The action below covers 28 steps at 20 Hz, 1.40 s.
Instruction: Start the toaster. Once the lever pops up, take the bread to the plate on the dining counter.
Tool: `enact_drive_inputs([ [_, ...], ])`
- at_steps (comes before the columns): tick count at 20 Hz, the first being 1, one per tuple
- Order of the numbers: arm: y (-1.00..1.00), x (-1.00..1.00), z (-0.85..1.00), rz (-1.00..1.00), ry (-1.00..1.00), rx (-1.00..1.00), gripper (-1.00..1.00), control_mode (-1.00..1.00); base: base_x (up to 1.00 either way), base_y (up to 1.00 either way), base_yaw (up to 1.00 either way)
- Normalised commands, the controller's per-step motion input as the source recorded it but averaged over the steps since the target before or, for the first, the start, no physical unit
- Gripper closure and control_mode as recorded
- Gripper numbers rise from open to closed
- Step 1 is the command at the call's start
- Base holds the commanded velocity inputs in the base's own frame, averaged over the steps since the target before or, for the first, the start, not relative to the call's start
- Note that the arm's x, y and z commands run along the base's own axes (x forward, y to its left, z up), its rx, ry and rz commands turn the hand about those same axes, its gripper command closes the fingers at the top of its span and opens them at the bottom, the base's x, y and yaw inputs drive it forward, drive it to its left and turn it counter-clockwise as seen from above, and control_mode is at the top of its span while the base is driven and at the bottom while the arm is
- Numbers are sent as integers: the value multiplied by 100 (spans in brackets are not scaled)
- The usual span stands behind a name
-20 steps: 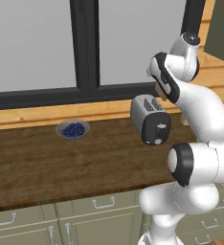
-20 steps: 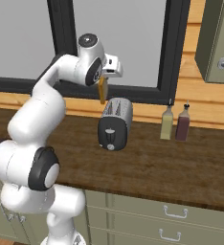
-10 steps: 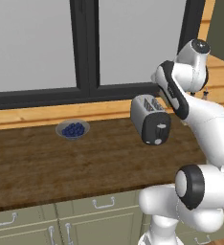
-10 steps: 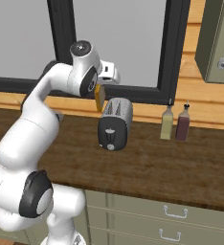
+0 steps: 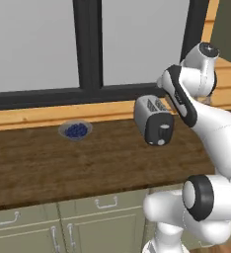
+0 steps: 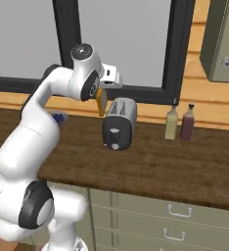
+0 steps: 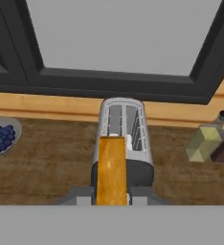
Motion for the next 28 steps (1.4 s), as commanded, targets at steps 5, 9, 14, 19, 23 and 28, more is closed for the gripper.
enact_drive_inputs([
  [5,0,0,0,0,0,0,100,100,-75,0,61],
  [9,0,0,0,0,0,0,100,100,-38,0,100],
  [14,0,0,0,0,0,0,100,100,-18,0,100],
  [19,0,0,0,0,0,0,100,100,-16,0,100],
  [23,0,0,0,0,0,0,100,100,-15,0,100],
  [28,0,0,0,0,0,0,100,100,-14,0,100],
])
